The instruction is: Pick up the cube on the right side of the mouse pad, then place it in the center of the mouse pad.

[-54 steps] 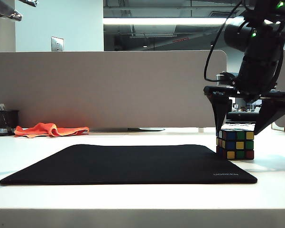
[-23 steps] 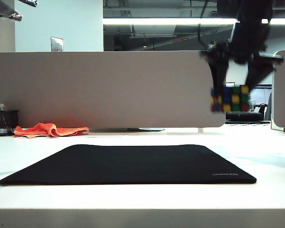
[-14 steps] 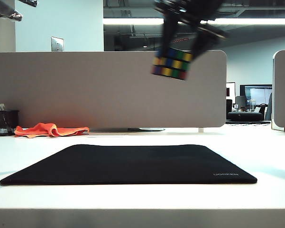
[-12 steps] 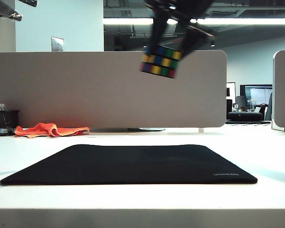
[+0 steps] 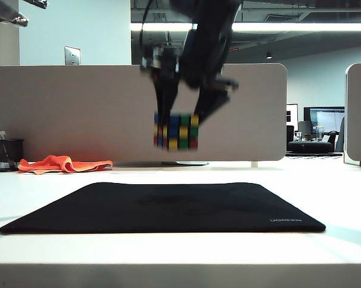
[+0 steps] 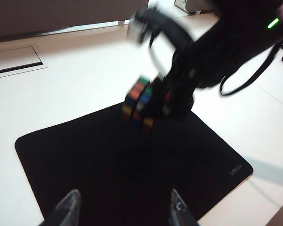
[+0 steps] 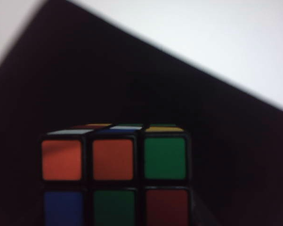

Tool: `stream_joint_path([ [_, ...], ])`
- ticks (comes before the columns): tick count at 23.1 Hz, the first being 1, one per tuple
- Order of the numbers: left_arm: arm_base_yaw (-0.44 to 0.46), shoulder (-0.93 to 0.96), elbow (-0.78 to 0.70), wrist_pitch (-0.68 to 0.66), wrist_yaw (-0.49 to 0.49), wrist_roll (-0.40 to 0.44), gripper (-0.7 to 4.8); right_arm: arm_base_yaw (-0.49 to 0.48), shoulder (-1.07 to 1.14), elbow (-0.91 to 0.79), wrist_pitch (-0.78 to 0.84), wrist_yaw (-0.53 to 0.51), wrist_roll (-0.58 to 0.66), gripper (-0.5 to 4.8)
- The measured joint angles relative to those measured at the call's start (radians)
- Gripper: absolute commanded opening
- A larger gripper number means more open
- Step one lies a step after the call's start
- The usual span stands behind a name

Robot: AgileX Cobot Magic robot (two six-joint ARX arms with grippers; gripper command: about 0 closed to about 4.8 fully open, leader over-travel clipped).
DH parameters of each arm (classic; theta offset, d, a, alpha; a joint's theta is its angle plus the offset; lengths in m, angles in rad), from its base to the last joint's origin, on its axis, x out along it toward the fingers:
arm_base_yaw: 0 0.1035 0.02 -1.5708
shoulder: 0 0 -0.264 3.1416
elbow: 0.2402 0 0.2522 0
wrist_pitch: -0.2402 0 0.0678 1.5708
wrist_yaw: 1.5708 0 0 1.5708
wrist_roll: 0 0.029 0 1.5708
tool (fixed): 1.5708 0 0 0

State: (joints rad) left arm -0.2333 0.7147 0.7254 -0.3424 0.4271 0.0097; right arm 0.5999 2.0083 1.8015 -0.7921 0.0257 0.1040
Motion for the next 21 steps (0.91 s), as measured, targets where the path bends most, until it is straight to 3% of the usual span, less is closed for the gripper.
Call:
stream_joint_path([
  [6, 0.000, 0.000, 0.000, -0.006, 0.000, 0.000, 2.42, 0.007, 0.117, -0.001, -0.001, -0.001, 0.000, 3.03],
  [8, 0.000, 0.000, 0.000, -0.017, 0.000, 0.001, 2.42, 0.007, 0.137, -0.002, -0.010, -0.001, 0.000, 3.55],
  [13, 0.000, 0.000, 0.000, -0.022, -0.001, 0.016, 2.42, 0.013, 0.136, 0.000, -0.008, -0.003, 0.001, 4.28],
  [20, 0.000, 0.000, 0.000, -0.021, -0.004, 0.016, 2.38, 0.013, 0.011, 0.017, -0.042, 0.043, 0.000, 4.14],
  [21, 0.000, 0.000, 0.000, -0.021, -0.005, 0.017, 2.37, 0.013, -0.040, 0.017, -0.034, 0.067, 0.000, 3.01],
])
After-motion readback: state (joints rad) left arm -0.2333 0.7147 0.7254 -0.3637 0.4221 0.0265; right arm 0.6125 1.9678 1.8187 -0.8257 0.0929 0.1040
